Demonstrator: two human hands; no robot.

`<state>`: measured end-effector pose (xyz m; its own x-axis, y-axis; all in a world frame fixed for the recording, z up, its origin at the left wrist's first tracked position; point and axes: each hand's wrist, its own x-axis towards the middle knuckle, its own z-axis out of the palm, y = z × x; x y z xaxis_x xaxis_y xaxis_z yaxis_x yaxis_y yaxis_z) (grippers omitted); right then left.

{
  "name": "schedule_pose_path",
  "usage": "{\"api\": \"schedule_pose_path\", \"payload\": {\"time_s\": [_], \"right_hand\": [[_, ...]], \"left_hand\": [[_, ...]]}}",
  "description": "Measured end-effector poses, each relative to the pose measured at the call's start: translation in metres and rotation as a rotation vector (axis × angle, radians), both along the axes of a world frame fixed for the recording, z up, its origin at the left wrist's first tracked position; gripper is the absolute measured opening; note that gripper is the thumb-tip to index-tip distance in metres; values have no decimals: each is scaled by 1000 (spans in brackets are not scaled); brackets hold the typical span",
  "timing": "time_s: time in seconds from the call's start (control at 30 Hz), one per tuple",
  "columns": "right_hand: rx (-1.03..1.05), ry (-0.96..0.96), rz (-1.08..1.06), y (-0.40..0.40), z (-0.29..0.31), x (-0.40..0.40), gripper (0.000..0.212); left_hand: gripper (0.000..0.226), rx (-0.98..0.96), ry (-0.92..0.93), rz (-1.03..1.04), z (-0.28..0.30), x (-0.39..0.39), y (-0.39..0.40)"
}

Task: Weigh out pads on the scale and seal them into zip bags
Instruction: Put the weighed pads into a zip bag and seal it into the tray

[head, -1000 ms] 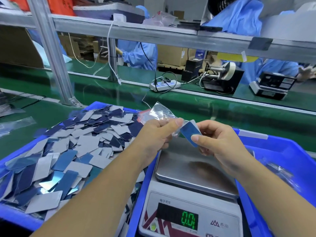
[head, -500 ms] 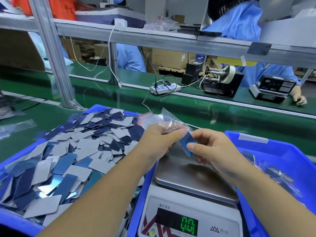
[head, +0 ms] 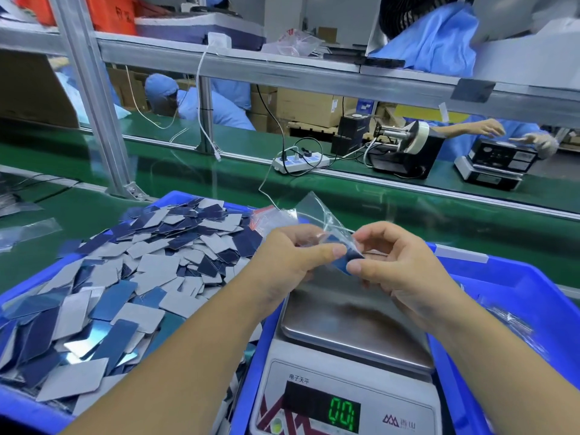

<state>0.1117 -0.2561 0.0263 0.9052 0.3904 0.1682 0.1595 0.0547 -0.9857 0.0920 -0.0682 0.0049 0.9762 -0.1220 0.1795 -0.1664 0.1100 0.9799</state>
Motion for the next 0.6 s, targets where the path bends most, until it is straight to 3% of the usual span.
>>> {"api": "schedule_pose_path", "payload": {"time_s": [0.17, 0.3, 0.4, 0.47, 0.6], "right_hand": [[139, 17, -26, 2, -1, -3, 14], [190, 12, -91, 5, -3, -4, 29], [203, 15, -101, 6, -4, -5, 32], [226, 19, -114, 8, -4, -6, 30], [255, 2, -146, 9, 1, -8, 23]], "left_hand": [[26, -68, -45, 47, 1, 2, -1], [8, -63, 27, 66, 3, -1, -7], [13, -40, 10, 58, 0, -1, -9], [5, -87, -3, 45, 1, -1, -11], [35, -215, 18, 57, 1, 1, -12]]}}
